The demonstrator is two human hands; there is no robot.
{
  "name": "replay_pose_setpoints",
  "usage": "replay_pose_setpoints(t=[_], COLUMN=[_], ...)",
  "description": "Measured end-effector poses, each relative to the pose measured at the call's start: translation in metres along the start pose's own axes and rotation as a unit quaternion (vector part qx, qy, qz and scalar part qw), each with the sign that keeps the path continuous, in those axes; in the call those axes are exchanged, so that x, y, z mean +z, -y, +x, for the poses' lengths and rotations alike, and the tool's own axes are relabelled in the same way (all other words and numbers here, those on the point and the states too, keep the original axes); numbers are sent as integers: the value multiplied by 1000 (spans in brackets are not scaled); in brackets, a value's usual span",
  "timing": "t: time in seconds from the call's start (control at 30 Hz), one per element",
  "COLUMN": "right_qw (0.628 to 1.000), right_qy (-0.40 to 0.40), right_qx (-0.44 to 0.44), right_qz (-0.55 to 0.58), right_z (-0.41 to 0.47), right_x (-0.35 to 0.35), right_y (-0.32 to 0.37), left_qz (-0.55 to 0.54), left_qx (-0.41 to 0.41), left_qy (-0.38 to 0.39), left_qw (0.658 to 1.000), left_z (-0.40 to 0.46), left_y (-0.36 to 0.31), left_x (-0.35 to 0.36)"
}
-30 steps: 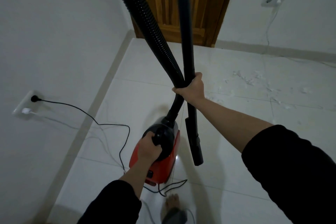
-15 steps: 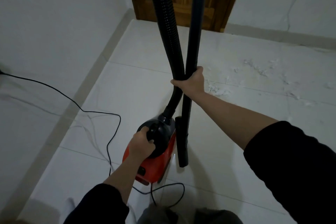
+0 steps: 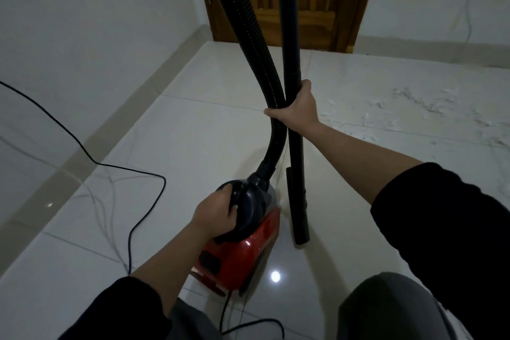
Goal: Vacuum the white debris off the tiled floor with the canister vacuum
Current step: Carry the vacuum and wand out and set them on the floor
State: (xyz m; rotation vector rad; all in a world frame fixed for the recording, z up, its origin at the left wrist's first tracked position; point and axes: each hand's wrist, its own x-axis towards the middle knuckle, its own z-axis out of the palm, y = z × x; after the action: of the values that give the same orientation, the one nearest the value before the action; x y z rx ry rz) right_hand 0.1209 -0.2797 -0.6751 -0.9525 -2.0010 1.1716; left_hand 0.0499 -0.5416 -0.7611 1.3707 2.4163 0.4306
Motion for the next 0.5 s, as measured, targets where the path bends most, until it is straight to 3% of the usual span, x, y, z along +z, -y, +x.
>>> replay_pose_setpoints(t=[0.13,0.5], right_qw=[998,997], right_qy=[16,-4], right_qx=[-54,-65], right_qz=[5,28], right_z=[-3,-11], right_x=[5,-1], right_y=[-10,-14], left_qz=[-9,22], left_qx=[-5,11], left_qy=[-18,-8], left_qw=[1000,1000], left_z=[-4,-1], left_y=[7,4], left_x=[24,39])
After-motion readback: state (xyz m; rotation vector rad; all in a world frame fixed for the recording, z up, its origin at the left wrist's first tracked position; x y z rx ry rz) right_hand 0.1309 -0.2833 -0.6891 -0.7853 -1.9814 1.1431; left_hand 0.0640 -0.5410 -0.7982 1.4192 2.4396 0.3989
